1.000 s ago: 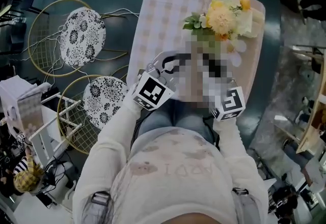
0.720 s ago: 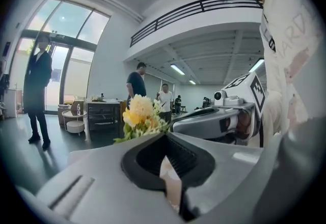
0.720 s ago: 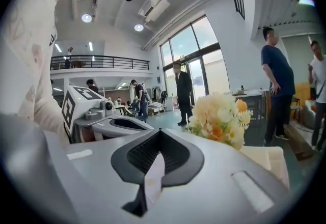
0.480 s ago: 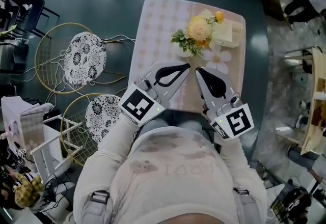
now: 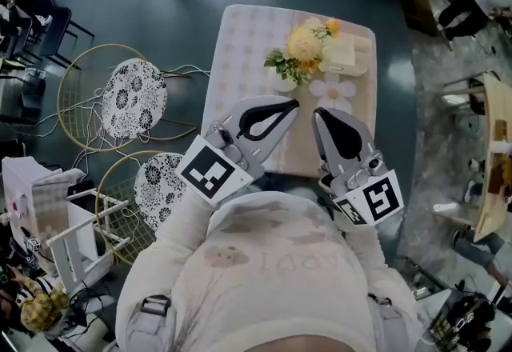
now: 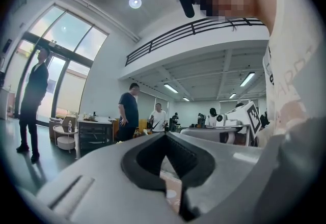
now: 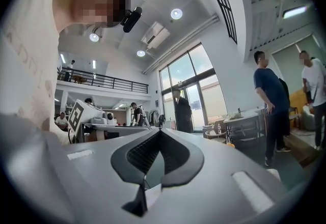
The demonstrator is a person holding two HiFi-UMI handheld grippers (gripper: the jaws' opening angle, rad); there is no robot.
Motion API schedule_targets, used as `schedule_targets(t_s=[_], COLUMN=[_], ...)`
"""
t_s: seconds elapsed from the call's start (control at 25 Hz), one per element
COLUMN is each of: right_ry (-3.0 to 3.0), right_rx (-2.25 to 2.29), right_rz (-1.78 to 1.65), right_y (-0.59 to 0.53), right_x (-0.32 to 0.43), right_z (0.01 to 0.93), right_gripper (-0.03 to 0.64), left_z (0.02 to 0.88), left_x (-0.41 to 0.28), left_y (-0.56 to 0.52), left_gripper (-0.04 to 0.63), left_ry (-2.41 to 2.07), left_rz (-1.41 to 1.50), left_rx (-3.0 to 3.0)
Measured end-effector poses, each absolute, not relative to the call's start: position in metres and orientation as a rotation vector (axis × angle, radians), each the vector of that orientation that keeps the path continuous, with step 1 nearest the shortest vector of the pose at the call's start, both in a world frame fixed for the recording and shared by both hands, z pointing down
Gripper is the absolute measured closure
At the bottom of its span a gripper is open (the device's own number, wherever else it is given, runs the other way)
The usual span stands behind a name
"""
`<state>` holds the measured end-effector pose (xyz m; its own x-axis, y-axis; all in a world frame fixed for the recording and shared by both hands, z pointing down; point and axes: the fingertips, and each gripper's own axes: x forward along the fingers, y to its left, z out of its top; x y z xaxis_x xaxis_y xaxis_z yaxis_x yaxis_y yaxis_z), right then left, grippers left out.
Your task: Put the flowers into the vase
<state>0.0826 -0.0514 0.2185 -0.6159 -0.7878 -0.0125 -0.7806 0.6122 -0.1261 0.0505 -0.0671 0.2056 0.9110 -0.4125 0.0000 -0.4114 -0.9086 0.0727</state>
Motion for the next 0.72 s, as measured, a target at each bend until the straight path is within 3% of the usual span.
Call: schedule_targets(t_s=[0.72], right_ry=[2.753], right_rx=[-1.266], right_rz=[-0.171], right_y=[-0.047], right_x=[0.065], right_z=[0.204], right_gripper=[0.591], left_z=[0.188], left_x=[0.038], left_y=[-0.063], left_gripper=[0.595], left_ry=[-0.733], left_rz=[-0.095], left_rx=[2.976])
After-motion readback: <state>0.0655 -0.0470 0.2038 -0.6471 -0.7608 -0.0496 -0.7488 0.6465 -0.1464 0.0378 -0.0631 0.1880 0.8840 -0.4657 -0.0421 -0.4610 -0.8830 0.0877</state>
